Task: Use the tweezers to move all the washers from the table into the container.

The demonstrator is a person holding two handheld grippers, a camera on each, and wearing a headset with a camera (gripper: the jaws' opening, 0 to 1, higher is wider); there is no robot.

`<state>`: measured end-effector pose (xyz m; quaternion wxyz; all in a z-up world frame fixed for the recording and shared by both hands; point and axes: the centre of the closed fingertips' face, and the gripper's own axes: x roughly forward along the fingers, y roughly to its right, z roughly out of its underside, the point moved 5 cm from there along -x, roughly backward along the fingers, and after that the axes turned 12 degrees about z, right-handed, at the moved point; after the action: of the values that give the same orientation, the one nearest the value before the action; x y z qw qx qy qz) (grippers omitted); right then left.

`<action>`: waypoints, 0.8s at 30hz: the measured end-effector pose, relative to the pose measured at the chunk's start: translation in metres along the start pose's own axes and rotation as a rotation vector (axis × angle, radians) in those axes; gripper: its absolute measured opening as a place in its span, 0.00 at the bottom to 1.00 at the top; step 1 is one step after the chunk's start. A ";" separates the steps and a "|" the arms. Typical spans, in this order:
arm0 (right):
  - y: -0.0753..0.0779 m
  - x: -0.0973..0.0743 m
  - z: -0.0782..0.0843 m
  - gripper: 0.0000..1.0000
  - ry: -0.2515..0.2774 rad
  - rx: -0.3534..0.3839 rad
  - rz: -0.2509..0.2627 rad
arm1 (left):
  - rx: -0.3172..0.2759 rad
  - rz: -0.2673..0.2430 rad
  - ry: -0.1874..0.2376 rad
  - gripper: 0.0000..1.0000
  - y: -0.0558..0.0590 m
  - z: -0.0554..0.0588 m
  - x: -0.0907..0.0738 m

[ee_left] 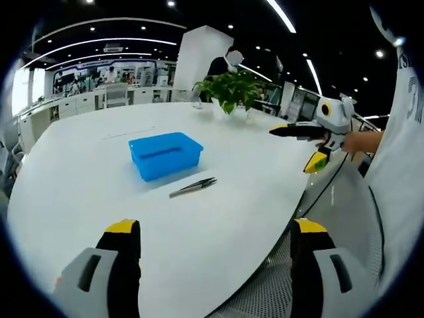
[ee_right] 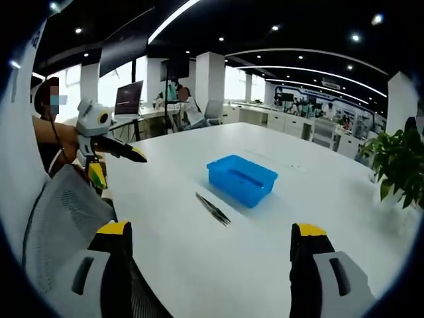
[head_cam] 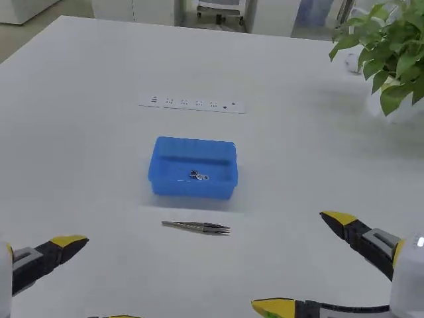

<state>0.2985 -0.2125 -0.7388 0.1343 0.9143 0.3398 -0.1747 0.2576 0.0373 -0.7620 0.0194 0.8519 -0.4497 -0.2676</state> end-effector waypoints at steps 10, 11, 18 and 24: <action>-0.018 -0.012 0.002 1.00 -0.005 0.007 -0.005 | -0.063 -0.068 0.106 0.97 0.017 -0.008 -0.002; -0.017 -0.012 0.002 1.00 -0.001 0.006 -0.007 | -0.063 -0.065 0.106 0.97 0.019 -0.007 -0.001; -0.016 -0.013 0.003 1.00 -0.008 0.008 -0.021 | -0.045 0.005 0.089 0.97 0.033 0.002 -0.001; -0.019 -0.013 0.003 1.00 -0.007 0.003 -0.028 | -0.016 -0.002 0.080 0.97 0.029 -0.001 -0.010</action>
<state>0.2757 -0.2070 -0.7385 0.1319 0.9091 0.3517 -0.1803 0.2312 0.0274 -0.7490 0.0439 0.8622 -0.4457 -0.2368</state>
